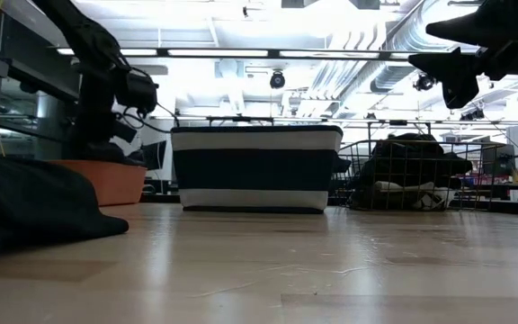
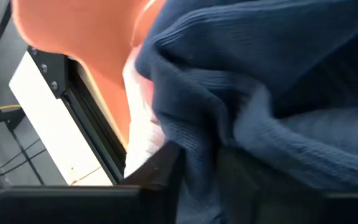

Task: Pick & Place Cloths
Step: Put the blue sock into the orange bin

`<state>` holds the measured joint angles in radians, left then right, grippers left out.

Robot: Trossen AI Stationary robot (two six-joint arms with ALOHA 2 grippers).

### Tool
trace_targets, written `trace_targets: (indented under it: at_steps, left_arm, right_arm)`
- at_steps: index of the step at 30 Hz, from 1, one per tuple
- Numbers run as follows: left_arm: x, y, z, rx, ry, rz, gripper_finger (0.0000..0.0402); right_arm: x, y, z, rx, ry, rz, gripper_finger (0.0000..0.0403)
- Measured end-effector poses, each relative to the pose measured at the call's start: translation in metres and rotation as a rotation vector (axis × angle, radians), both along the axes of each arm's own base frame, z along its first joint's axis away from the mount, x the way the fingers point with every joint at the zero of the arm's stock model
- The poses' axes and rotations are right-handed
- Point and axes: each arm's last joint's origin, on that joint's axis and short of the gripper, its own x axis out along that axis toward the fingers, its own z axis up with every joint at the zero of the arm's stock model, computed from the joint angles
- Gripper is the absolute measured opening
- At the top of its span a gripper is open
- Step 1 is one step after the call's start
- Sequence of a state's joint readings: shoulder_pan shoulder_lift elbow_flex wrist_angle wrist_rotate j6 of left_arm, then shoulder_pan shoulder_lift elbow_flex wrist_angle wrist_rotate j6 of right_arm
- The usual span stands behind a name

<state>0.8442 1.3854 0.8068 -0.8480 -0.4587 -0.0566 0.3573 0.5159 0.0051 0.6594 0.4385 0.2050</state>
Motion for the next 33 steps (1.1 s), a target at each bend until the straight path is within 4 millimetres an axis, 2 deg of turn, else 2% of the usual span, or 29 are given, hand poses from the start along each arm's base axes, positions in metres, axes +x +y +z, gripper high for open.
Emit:
trace_targets:
  at_steps: [5,10,18,25,28,33]
  left_arm:
    - [-0.005,-0.006,0.014,0.024,-0.054,-0.023,0.0149]
    - [-0.011,-0.014,0.030,0.073,-0.108,-0.031,0.0179]
    - [-0.018,-0.023,0.055,0.158,-0.207,-0.035,0.0184]
    - [-0.002,-0.017,0.078,0.150,-0.560,-0.161,0.0184]
    - [0.003,-0.012,0.078,0.168,-0.600,-0.176,0.0184]
    - [0.012,-0.002,0.067,0.159,-0.582,-0.165,0.0184]
  right_arm:
    - [0.000,0.000,0.000,0.000,0.000,0.000,0.0238]
    - [0.000,0.000,0.000,0.000,0.000,0.000,0.0238]
    - [0.000,0.000,0.000,0.000,-0.001,0.000,0.0238]
    - [0.000,0.000,0.000,0.000,-0.001,0.000,0.0238]
    - [0.000,0.000,0.000,0.000,-0.001,0.000,0.0238]
    - [0.000,0.000,0.000,0.000,-0.001,0.000,0.0238]
